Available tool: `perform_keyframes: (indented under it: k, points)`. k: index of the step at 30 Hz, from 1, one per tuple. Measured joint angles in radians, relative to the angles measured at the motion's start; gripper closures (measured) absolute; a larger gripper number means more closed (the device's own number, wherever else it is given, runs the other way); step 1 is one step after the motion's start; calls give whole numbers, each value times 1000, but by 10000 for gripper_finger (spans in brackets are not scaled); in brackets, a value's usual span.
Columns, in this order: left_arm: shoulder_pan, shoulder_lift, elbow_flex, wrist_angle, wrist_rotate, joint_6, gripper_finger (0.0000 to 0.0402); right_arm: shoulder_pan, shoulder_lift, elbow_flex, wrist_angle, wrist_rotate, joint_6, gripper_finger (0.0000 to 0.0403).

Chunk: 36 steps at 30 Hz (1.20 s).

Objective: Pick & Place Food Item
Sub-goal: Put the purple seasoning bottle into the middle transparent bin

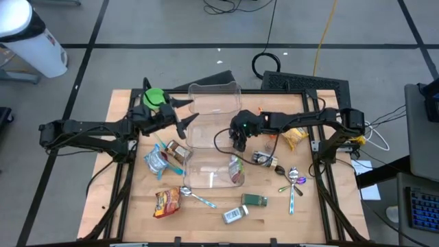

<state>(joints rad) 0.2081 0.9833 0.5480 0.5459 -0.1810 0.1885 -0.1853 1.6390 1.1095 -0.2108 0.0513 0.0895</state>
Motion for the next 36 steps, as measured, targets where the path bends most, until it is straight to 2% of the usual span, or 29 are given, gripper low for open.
perform_keyframes:
  k: [12, 36]
  points:
    - [0, 0, 0, -51, 0, -22, 137, 6, 0, 0, 4, -33, -29, 200]
    - [0, 0, 0, -49, -1, -34, 135, 24, 0, 0, 4, -41, -121, 200]
